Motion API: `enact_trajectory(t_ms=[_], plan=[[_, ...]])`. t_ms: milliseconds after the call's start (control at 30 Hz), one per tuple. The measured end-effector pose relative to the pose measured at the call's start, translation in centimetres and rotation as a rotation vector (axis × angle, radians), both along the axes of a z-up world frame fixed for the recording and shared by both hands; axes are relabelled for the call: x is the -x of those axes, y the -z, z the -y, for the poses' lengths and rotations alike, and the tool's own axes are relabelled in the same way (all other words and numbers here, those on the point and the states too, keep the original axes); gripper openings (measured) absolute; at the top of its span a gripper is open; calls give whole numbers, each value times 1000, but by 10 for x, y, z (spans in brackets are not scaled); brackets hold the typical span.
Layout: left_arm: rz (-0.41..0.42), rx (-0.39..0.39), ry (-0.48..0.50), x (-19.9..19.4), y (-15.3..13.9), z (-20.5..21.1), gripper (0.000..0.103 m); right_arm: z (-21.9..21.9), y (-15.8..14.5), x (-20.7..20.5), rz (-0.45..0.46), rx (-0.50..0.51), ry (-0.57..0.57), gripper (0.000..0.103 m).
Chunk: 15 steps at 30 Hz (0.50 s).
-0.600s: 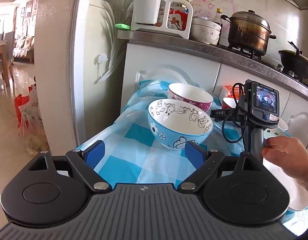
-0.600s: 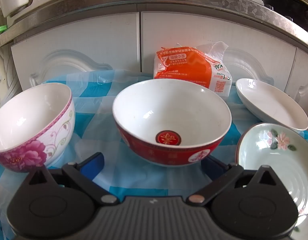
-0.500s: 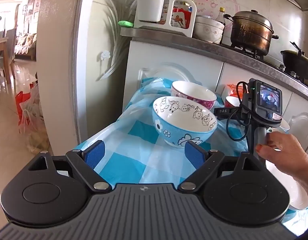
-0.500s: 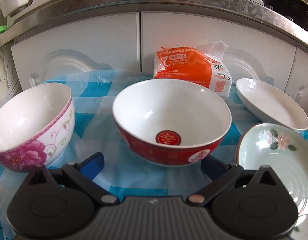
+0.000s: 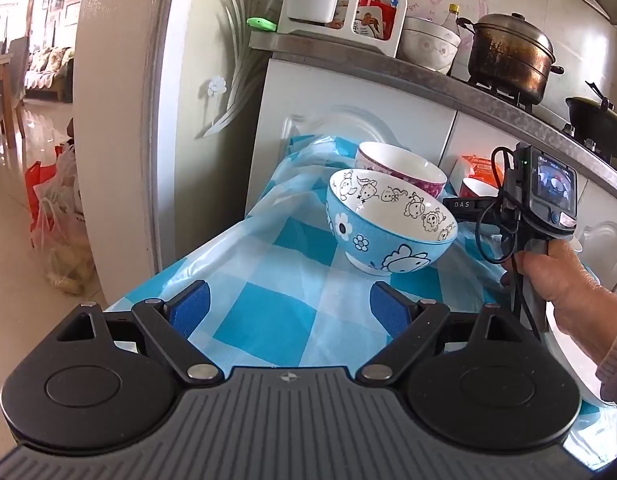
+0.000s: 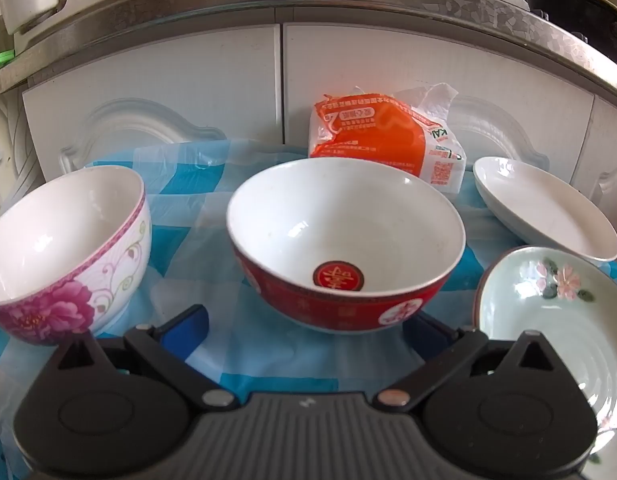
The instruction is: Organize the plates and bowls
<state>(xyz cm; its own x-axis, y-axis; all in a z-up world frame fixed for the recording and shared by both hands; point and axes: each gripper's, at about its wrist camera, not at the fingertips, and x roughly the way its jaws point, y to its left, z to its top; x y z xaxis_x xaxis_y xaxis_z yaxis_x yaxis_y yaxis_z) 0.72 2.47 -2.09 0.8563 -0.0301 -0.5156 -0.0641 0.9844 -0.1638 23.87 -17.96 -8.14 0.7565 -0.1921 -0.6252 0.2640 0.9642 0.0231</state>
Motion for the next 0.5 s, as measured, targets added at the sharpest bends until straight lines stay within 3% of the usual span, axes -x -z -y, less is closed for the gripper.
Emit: enact_trajectory(t_ms=[167, 333, 500], plan=[[2, -9, -8, 6, -5, -2, 103, -1, -8, 0, -19, -26, -6, 102], [18, -9, -31, 15, -12, -8, 103, -4, -33, 25, 77, -49, 18, 102], [55, -16, -43, 28, -29, -5, 103, -25, -75, 62, 173, 39, -21, 102]])
